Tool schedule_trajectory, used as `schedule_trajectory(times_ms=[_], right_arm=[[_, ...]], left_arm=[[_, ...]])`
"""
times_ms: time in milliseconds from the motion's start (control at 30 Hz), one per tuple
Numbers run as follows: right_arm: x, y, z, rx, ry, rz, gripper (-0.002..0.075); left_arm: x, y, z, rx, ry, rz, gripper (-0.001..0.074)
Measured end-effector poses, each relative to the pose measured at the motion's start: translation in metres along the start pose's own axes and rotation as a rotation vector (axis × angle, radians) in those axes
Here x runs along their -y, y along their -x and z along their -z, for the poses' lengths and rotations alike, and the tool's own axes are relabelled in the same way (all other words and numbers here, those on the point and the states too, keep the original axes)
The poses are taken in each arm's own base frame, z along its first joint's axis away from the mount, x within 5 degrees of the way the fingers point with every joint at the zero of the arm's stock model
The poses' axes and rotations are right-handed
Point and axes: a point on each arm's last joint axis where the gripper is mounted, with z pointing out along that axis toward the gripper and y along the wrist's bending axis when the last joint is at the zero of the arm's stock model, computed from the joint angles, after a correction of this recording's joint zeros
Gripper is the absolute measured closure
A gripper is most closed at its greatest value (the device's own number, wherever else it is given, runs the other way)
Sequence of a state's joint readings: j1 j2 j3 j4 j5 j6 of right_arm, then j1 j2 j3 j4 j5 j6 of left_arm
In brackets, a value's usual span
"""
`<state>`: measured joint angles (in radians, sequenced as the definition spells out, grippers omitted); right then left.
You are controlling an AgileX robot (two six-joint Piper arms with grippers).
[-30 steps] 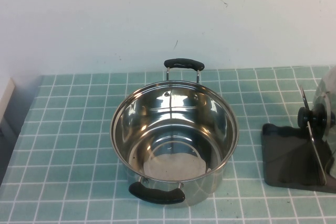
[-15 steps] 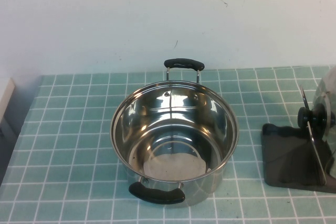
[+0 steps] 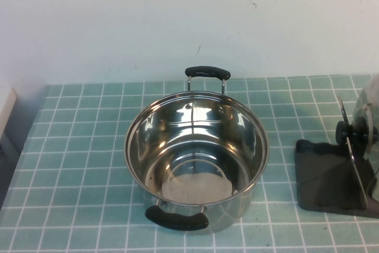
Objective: Put pot lid on rack
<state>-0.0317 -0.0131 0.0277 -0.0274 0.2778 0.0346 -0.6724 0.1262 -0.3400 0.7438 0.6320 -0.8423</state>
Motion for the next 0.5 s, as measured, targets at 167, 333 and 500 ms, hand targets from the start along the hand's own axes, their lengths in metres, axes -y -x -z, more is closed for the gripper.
schedule_trajectory(times_ms=[167,333,500], right_arm=[[0.0074,-0.0048,0.0007,-0.059,-0.084,0.025,0.0727],[0.0091,-0.0047,0.0010,-0.069,-0.100,0.157,0.0727],[0.0083,-0.0049,0.0010,-0.070,-0.092,0.134,0.0727]], left_arm=[[0.0000,0.0000,0.0000,0.000,0.000,0.000,0.0736],[0.0000,0.0000,0.0000,0.000,0.000,0.000,0.0736],[0.0000,0.0000,0.0000,0.000,0.000,0.000,0.0736]])
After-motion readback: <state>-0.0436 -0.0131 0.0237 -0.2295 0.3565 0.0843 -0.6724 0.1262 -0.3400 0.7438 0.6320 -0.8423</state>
